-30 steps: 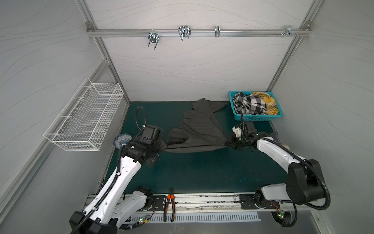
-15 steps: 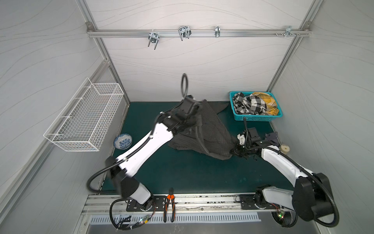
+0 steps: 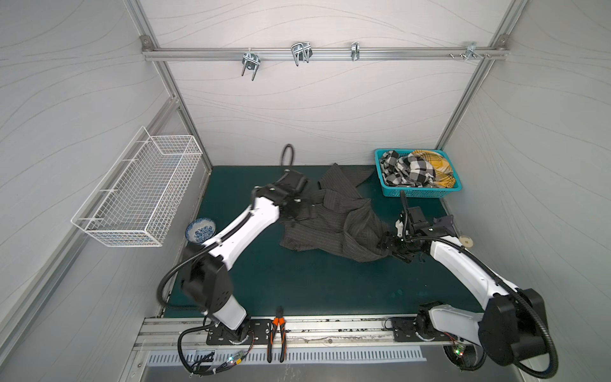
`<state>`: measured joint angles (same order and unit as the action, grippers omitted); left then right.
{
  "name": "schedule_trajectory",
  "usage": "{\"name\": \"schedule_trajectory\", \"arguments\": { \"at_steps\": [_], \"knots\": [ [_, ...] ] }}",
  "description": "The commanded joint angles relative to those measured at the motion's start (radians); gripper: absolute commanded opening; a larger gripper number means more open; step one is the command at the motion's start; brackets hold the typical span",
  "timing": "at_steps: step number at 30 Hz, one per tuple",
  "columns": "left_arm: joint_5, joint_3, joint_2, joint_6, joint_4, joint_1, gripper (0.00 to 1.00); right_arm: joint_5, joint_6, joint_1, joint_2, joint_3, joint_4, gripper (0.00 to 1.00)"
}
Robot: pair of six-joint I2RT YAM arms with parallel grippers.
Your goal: Fold and stack the long sleeve shirts
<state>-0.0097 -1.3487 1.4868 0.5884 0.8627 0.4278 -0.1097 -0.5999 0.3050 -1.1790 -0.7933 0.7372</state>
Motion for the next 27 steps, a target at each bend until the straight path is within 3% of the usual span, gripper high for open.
{"name": "schedule_trajectory", "arguments": {
  "at_steps": [1,3,6,10,13,17,18,20,23,27],
  "knots": [
    [0.061,0.147,-0.139,0.024,-0.035,-0.051,0.96,0.161,0.013,0.103,0.073,-0.059,0.128,0.79],
    [0.077,0.222,-0.206,0.026,-0.045,-0.088,0.96,0.207,0.024,0.173,0.094,-0.079,0.142,0.81],
    [0.146,0.308,-0.245,0.031,-0.069,-0.155,0.94,0.161,0.091,0.243,0.06,-0.097,0.086,0.82],
    [0.286,0.35,-0.225,0.045,-0.107,-0.244,0.92,0.15,0.169,0.294,-0.07,-0.151,0.034,0.82],
    [0.316,0.333,-0.193,0.057,-0.124,-0.25,0.92,0.176,0.21,0.338,-0.193,-0.214,0.032,0.77],
    [0.36,0.284,-0.12,0.081,-0.161,-0.25,0.93,0.237,0.223,0.394,-0.298,-0.277,0.053,0.61],
    [0.365,0.276,-0.104,0.087,-0.172,-0.25,0.93,0.246,0.218,0.398,-0.312,-0.28,0.054,0.53],
    [0.363,0.256,-0.069,0.103,-0.19,-0.248,0.93,0.281,0.195,0.398,-0.334,-0.289,0.073,0.25],
    [0.359,0.234,-0.011,0.123,-0.216,-0.24,0.93,0.337,0.175,0.371,-0.319,-0.294,0.11,0.01],
    [0.344,0.2,0.092,0.166,-0.25,-0.229,0.93,0.312,0.155,0.268,-0.208,-0.256,0.112,0.0]
  ]
}}
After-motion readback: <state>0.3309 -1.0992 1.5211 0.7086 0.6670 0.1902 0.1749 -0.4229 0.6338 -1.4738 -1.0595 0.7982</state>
